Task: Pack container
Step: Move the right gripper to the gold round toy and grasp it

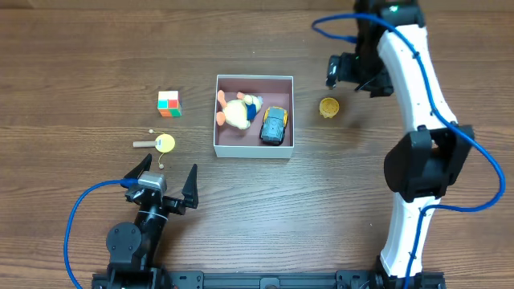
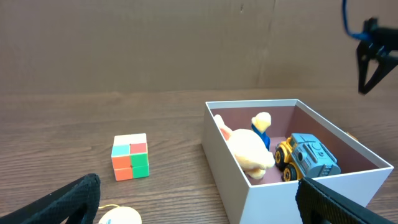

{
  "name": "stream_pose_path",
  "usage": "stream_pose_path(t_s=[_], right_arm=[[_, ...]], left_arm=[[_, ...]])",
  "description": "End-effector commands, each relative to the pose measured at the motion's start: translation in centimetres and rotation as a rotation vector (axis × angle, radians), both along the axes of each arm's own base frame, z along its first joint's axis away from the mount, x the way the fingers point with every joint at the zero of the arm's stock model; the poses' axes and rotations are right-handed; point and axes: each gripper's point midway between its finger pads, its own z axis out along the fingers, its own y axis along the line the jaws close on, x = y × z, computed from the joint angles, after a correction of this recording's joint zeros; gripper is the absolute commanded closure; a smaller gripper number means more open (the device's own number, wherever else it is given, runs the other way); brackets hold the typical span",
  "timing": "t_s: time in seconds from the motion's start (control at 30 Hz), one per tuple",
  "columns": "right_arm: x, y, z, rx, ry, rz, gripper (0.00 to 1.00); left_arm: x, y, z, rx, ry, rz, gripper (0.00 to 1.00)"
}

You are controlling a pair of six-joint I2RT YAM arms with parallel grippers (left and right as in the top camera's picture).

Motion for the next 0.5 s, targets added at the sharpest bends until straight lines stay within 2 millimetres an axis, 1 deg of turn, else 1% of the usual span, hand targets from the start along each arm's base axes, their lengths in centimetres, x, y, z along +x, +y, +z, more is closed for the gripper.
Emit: stream_pose_path(t_s=[0.0, 0.13, 0.2, 0.37, 0.47], right_arm=[[-0.5, 0.4, -1.7, 0.006, 0.018, 0.023, 0.0], [-0.7, 0.3, -3.6, 0.004, 0.034, 0.024, 0.0], [-0.5, 0.3, -4.2, 0.004, 0.027, 0.035, 0.0], [0.7, 0.5, -4.6, -0.04, -0.028, 0.074, 0.0], [1.0, 0.9, -4.7, -0.079, -0.046, 0.104, 0.0]], left_arm=[[0.0, 0.1, 0.0, 0.007, -0.008, 0.001, 0.0], [0.0, 0.1, 0.0, 0.007, -0.008, 0.001, 0.0], [0.0, 0.1, 0.0, 0.007, -0.008, 0.001, 0.0], [0.0, 0.1, 0.0, 0.007, -0.008, 0.001, 0.0], [0.0, 0.1, 0.0, 0.007, -0.008, 0.001, 0.0]])
